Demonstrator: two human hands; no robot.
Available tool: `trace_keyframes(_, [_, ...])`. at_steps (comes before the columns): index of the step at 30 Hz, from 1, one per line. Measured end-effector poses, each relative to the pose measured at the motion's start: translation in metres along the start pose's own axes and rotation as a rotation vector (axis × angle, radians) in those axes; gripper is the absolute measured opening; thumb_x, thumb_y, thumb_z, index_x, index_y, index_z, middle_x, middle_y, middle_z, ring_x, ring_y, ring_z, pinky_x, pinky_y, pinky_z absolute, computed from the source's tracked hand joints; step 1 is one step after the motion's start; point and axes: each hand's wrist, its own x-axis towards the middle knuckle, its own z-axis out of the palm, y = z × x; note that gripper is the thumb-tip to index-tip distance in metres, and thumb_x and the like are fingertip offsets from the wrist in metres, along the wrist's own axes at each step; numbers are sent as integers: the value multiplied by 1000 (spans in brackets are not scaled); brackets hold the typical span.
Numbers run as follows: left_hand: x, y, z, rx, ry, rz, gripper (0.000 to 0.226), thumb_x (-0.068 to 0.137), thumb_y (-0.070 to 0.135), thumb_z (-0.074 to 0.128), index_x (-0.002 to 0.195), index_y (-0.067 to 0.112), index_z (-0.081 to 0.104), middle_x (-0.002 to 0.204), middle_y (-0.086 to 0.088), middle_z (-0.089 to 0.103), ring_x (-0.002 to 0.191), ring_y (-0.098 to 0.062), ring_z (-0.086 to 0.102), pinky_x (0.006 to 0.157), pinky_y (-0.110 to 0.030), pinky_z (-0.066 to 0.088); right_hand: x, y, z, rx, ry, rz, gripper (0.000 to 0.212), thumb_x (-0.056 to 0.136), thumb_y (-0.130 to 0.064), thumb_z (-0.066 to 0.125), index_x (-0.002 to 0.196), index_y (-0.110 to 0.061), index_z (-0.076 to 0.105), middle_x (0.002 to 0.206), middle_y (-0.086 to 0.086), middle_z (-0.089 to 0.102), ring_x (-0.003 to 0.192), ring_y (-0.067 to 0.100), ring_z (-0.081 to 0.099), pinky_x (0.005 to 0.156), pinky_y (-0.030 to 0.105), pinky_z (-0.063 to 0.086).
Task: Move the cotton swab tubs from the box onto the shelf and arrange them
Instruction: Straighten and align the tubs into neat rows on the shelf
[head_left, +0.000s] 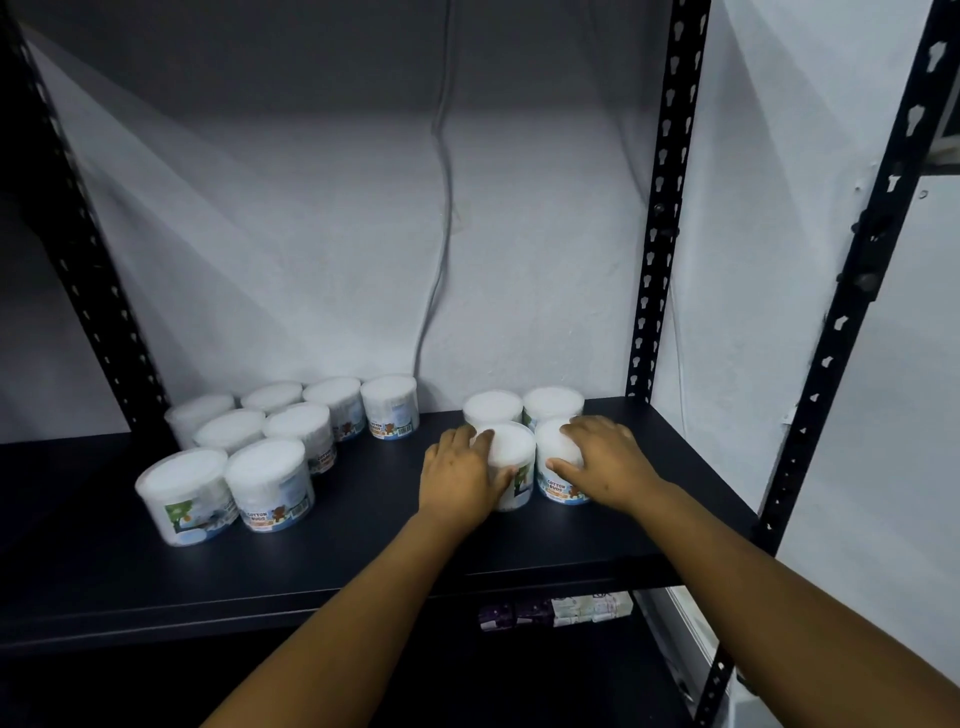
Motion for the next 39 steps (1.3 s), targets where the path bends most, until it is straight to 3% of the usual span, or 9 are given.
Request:
trace_keyframes(3, [2, 2, -1, 15, -6, 5, 52, 92, 54, 45, 134, 23, 48, 135, -3, 46, 124, -22, 40, 100, -35, 32, 1, -1, 1, -19, -5, 8, 53, 91, -51, 50, 132, -19, 49, 138, 1, 49, 127, 22, 41, 105, 36, 29])
trace_keyframes(12, [1, 4, -2, -14, 4, -12, 61, 90, 55, 47, 140, 20, 42, 141, -3, 43, 131, -22, 35, 104, -36, 30, 1, -3, 1, 51, -13, 10, 55, 89, -47, 55, 133, -13, 48, 139, 4, 49, 130, 22, 42, 108, 35, 30])
trace_keyframes(19, [-1, -2, 0, 11, -14, 35, 49, 96, 47, 42, 139, 23, 43, 144, 0, 43, 134, -21, 32, 105, -36, 29, 1, 0, 0, 122, -30, -15, 57, 89, -38, 57, 138, -11, 44, 144, 7, 45, 134, 23, 39, 112, 31, 27])
trace_keyframes(23, [-1, 0, -3, -7, 4, -9, 56, 91, 52, 46, 139, 23, 41, 142, -3, 41, 131, -23, 34, 104, -36, 29, 2, -1, 2, 29, -7, 12, 62, 88, -48, 55, 140, -17, 42, 147, 4, 39, 136, 22, 32, 112, 36, 23])
trace_keyframes(27, [2, 0, -5, 26, -12, 9, 47, 93, 51, 46, 131, 24, 51, 131, -4, 47, 121, -24, 41, 98, -35, 33, 2, -2, 2, -35, -16, 20, 56, 90, -49, 51, 137, -20, 44, 140, 3, 45, 130, 23, 37, 107, 36, 26])
trace_keyframes(32, [-1, -2, -3, -17, -8, 29, 47, 95, 47, 44, 136, 23, 47, 140, -2, 44, 130, -22, 35, 104, -36, 30, 1, 2, 2, 15, -13, 16, 57, 89, -44, 54, 138, -17, 43, 143, 3, 44, 133, 22, 37, 110, 35, 24])
trace_keyframes(39, [1, 4, 0, -12, -10, 3, 47, 94, 50, 45, 133, 24, 50, 136, -3, 45, 125, -23, 39, 100, -35, 33, 2, 2, 4, 20, -6, 3, 53, 89, -45, 54, 133, -14, 48, 137, 4, 50, 128, 23, 43, 108, 35, 32])
